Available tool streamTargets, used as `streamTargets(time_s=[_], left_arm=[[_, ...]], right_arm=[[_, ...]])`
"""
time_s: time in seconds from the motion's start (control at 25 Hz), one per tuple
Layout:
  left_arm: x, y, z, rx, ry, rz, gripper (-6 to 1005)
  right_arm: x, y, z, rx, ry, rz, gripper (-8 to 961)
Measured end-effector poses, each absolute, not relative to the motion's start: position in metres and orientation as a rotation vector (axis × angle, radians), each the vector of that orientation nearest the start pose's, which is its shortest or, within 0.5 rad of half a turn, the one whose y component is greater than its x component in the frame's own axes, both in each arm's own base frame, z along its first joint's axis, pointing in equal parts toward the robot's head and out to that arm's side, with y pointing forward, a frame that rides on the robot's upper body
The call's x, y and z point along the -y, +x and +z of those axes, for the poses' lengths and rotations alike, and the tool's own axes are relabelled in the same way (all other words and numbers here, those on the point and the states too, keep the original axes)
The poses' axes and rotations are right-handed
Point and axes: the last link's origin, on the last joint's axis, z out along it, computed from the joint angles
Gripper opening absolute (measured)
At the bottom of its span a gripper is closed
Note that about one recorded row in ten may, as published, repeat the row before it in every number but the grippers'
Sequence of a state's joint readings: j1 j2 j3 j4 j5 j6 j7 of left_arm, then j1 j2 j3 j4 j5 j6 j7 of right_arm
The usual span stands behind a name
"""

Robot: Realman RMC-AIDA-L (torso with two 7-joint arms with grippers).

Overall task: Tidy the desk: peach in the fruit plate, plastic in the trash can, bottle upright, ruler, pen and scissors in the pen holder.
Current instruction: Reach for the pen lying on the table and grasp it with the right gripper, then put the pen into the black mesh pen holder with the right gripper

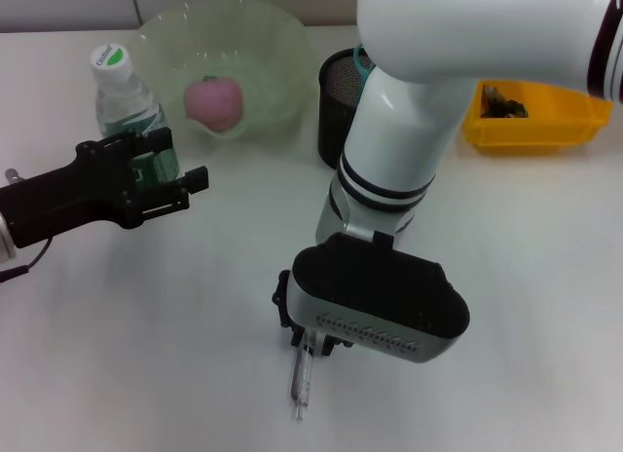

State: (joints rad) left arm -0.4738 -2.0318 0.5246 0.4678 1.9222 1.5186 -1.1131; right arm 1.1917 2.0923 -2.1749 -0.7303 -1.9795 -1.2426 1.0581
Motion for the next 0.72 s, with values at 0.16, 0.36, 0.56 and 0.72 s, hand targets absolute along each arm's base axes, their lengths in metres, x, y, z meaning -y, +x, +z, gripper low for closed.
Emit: streamTargets(time_s=[0.16,0.36,0.56,0.72], left_arm=[[-0.3162,-0.3021,0.0101,0.575,-2.497,-0.798,797],[-0.3158,-0.3017,0.0090,0.575,-2.497,-0.800,797],[-0.3158,-0.3013,0.0088,0.571,-2.497,-0.800,797],[-0.3159,-0.3010,0.0090,0.572,-2.498,-0.801,797]], right_arm=[[-0.3207,0.0901,-0.1554,2.074,-2.825,-0.705,274],[-0.3206,0.0916,-0.1561,2.078,-2.818,-0.711,266],[-0.3206,0.0916,-0.1561,2.080,-2.816,-0.713,202],[-0.3207,0.0899,-0.1559,2.065,-2.822,-0.711,143]])
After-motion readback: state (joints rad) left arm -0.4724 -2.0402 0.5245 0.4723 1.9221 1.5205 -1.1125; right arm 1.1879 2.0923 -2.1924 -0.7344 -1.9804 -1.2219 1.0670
